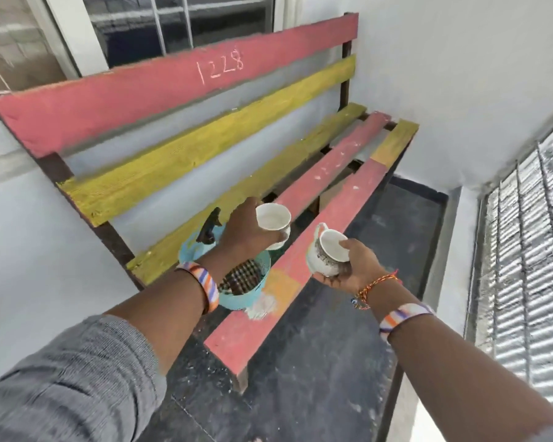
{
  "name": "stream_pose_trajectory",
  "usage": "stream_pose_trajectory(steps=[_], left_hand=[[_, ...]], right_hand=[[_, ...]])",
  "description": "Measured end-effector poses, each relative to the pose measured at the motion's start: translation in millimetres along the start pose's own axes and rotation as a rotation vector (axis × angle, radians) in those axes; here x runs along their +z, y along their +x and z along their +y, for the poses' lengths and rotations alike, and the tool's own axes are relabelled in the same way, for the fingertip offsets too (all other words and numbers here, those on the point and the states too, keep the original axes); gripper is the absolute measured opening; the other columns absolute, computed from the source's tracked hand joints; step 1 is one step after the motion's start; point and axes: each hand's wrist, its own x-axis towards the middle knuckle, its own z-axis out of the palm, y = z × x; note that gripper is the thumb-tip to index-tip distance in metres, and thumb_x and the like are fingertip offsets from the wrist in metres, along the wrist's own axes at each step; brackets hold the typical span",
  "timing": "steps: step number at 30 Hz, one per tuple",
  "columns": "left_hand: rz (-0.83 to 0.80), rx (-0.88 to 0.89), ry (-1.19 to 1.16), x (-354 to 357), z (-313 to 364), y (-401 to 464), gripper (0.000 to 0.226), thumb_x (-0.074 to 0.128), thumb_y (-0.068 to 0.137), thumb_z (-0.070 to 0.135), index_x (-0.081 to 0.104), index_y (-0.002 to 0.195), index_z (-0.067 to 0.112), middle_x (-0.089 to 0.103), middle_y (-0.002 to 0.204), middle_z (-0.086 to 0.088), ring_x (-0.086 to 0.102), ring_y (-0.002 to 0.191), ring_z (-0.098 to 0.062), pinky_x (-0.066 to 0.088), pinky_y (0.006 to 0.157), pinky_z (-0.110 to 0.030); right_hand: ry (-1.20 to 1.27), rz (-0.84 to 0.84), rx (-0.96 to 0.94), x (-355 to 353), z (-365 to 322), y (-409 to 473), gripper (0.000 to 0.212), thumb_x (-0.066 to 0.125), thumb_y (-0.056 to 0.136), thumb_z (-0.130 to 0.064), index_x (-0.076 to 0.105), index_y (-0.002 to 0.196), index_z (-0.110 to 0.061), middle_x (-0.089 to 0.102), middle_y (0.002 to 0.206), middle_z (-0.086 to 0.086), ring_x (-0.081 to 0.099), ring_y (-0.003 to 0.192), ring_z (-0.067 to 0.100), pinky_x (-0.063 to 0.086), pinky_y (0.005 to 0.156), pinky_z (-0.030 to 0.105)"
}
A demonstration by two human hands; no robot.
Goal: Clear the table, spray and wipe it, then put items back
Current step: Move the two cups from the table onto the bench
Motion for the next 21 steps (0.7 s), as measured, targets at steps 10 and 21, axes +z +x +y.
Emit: stream_pose_trajectory(steps=[10, 21], left_hand=[[0.035, -0.111, 0.036, 68, 0, 146, 0.065, 0.077, 0.069, 0.038, 0.049, 0.115, 0.002, 0.053, 0.117, -0.013, 0.051, 0.109, -0.028, 0.038, 0.078, -0.03], [0.088, -0.514, 0.035, 152, -1, 266, 0.065, 0.079, 0.066, 0.028, 0.054, 0.122, 0.006, 0.053, 0.125, -0.014, 0.052, 0.113, -0.029, 0.041, 0.087, -0.03]], right_hand=[[-0.207, 0.016, -0.045, 3, -116, 157, 0.036, 0.032, 0.098, -0.007, 0.037, 0.134, -0.007, 0.044, 0.107, 0.02, 0.049, 0.102, 0.043, 0.041, 0.081, 0.06], [-0.488, -0.117, 0.021, -12, -233, 310, 0.018, 0.035, 0.096, -0.001, 0.051, 0.098, -0.009, 0.048, 0.084, 0.013, 0.053, 0.08, 0.041, 0.042, 0.083, 0.062]])
